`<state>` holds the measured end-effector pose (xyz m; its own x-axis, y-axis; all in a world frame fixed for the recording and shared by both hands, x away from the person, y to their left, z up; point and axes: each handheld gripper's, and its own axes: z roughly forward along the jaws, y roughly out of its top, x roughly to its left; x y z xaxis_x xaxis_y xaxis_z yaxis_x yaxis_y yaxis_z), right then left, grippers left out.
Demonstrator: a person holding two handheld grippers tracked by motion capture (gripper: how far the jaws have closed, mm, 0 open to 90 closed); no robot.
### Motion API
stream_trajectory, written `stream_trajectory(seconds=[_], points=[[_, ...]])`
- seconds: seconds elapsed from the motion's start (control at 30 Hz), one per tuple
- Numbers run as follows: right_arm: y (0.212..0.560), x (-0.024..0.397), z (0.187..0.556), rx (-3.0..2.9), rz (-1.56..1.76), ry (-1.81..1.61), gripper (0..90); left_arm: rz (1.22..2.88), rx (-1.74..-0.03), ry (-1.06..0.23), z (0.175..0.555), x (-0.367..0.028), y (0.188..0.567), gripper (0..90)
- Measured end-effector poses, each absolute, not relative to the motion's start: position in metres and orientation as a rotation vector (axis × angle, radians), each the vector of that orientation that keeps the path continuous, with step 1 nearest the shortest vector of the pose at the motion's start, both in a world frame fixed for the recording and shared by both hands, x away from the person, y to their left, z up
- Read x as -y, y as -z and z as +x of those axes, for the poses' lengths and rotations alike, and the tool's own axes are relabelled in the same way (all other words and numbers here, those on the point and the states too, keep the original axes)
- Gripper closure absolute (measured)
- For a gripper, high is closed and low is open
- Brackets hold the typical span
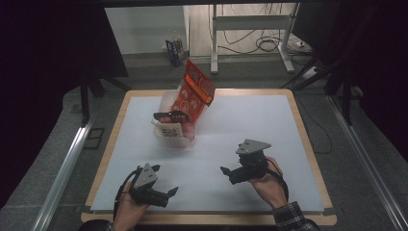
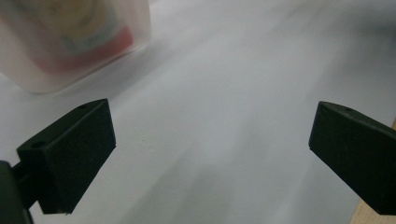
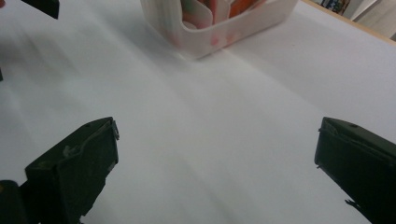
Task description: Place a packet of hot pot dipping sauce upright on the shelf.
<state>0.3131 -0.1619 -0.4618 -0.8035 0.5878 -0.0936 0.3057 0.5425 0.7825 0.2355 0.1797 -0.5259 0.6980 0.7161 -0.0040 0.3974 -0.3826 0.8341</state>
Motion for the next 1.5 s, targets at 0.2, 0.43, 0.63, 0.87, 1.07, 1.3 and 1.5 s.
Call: stream_trajectory(seconds=[0.2, 0.43, 0.63, 0.87, 1.07, 1.3, 1.5], points=[[0.466, 0.177, 0.309, -2.412, 0.774, -1.129, 0.0, 2.02, -0.853, -0.452, 0.235, -0.179, 0.526, 0.5], [0.47, 0.196, 0.302, -2.377, 0.816, -1.119, 0.0, 2.023, -0.853, -0.453, 0.236, -0.179, 0.526, 0.5], [0.474, 0.213, 0.297, -2.348, 0.862, -1.106, 0.0, 2.025, -0.854, -0.453, 0.236, -0.178, 0.527, 0.5], [0.478, 0.226, 0.291, -2.329, 0.897, -1.078, 0.0, 2.03, -0.853, -0.451, 0.236, -0.178, 0.527, 0.5], [0.482, 0.233, 0.286, -2.329, 0.911, -1.046, 0.0, 2.032, -0.854, -0.451, 0.236, -0.177, 0.527, 0.5], [0.492, 0.241, 0.283, -2.351, 0.946, -1.002, 0.0, 2.035, -0.855, -0.449, 0.236, -0.177, 0.528, 0.5], [0.499, 0.246, 0.285, -2.366, 0.983, -0.985, 0.0, 2.037, -0.856, -0.449, 0.237, -0.177, 0.528, 0.5]])
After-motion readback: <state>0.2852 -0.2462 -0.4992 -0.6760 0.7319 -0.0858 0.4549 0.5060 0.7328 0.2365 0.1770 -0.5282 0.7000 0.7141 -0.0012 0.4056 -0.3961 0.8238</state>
